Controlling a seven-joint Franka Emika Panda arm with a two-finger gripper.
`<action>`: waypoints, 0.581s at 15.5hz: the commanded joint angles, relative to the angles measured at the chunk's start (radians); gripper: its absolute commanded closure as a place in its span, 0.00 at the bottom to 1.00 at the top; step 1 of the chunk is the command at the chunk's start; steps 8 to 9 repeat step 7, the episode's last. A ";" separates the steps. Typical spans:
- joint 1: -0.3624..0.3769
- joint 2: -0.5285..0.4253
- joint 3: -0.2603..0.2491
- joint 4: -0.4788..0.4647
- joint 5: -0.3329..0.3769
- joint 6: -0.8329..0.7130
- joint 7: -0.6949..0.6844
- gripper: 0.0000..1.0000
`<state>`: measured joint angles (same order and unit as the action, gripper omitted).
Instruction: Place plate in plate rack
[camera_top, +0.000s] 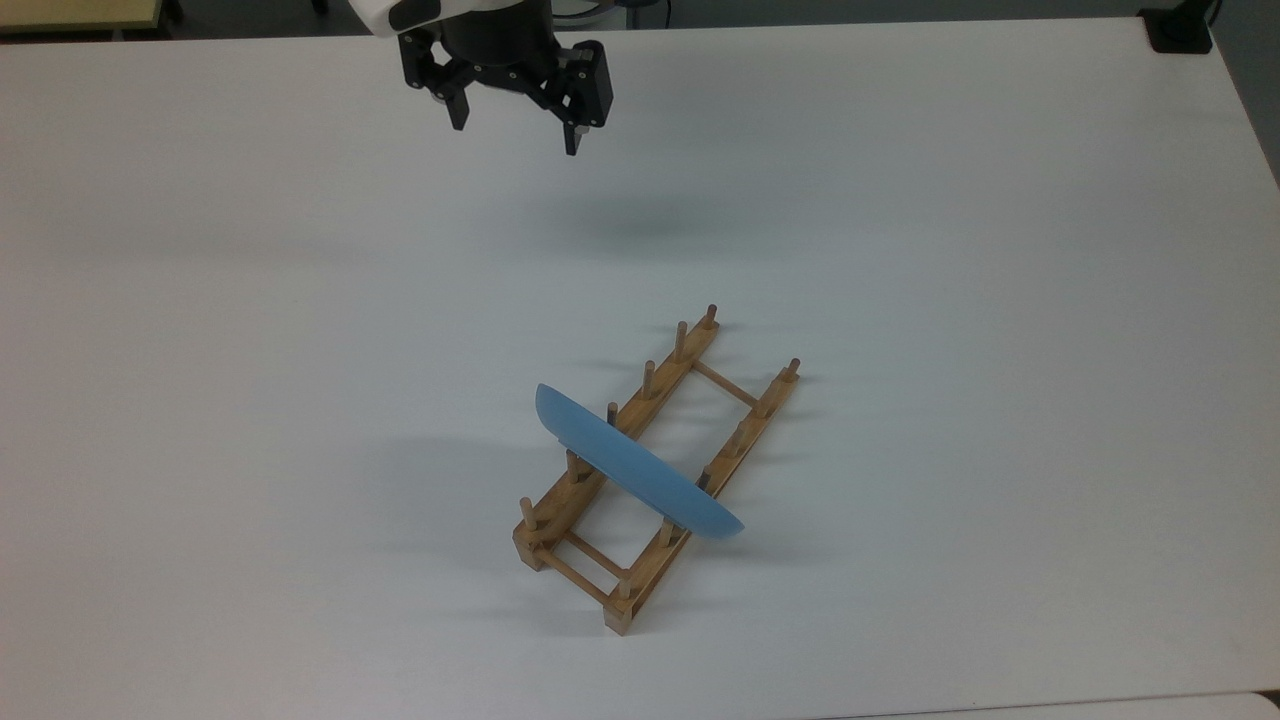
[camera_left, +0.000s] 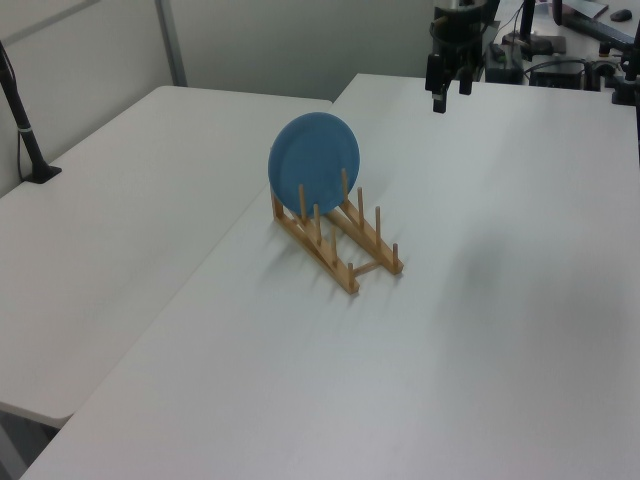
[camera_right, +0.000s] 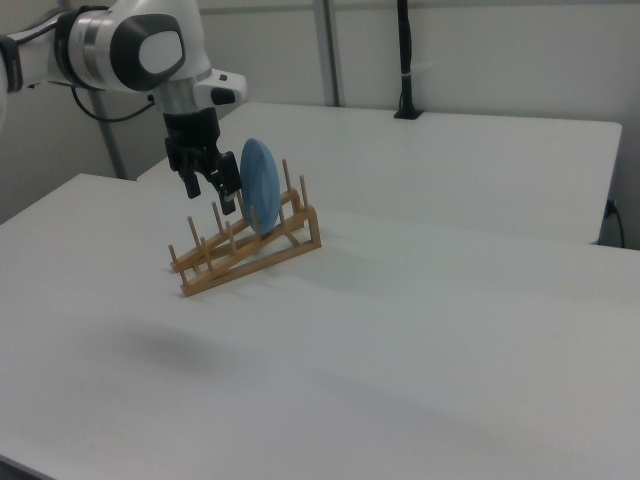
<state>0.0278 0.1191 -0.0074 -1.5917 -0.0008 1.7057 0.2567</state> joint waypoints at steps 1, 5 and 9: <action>0.008 -0.015 -0.029 -0.022 -0.010 0.011 -0.008 0.00; 0.000 -0.007 -0.031 -0.014 -0.010 0.015 -0.014 0.00; 0.000 -0.007 -0.031 -0.011 -0.011 0.028 -0.016 0.00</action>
